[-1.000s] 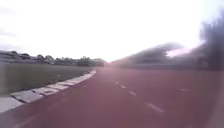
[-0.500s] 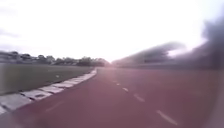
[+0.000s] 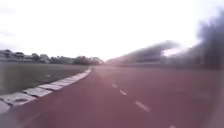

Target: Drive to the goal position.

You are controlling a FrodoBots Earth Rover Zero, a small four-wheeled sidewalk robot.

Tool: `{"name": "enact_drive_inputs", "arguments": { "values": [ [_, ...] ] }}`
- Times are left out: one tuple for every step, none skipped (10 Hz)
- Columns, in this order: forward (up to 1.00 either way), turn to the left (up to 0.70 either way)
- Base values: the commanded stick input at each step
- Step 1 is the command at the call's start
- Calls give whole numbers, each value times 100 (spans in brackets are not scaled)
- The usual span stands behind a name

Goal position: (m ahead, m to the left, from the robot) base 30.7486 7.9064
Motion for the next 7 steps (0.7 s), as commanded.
{"name": "enact_drive_inputs", "arguments": {
  "values": [
    [70, 0],
    [70, 0],
    [70, 0],
    [70, -26],
    [70, -32],
    [70, -32],
    [70, -29]
  ]
}}
